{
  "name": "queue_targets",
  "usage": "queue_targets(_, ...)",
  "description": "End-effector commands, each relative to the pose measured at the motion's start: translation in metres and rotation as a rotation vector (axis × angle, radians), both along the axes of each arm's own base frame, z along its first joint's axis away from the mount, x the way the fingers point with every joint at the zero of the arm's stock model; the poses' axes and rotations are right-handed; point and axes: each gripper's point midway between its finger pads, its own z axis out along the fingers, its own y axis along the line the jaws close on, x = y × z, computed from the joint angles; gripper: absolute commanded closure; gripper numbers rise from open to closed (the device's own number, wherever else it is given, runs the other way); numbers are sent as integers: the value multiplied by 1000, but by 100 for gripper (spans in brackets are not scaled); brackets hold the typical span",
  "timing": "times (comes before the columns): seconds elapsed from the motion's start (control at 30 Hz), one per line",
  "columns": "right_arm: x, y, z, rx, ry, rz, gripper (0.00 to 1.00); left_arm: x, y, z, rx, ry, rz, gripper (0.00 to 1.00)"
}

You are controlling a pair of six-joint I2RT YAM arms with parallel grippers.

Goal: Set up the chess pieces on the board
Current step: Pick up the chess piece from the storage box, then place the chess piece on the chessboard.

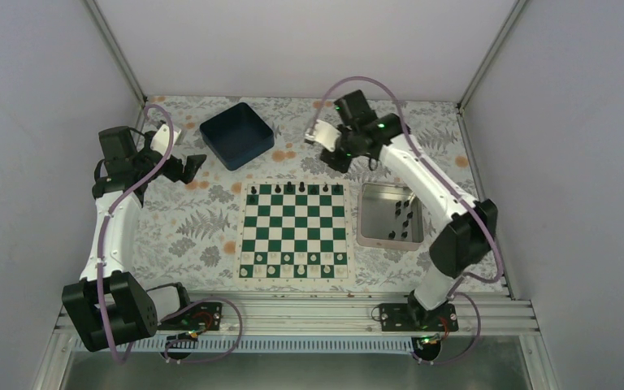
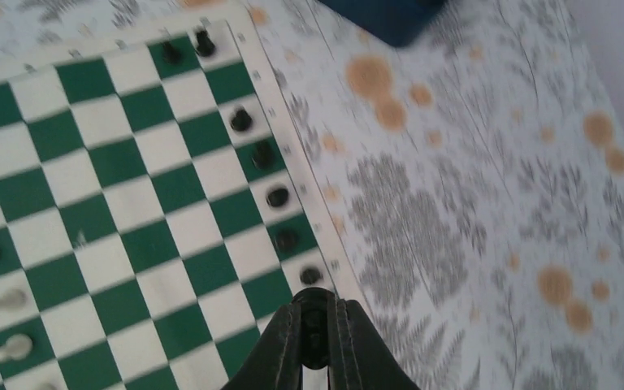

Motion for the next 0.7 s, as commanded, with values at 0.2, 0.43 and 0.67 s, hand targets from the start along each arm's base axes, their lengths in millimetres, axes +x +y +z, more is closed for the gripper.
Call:
queue_targets(0.2,-17,114,-72,-73,192,243,96,-4,-4,12,-2,-37,-26,0)
queue_targets(0.43,-32,171,-121,-125,232,339,96,-4,-3,11,-3,-36,-24,0)
queue_targets(0.67,-25,185,-159,-183,240,326,95,-4,-3,13,-2,-42,-25,0)
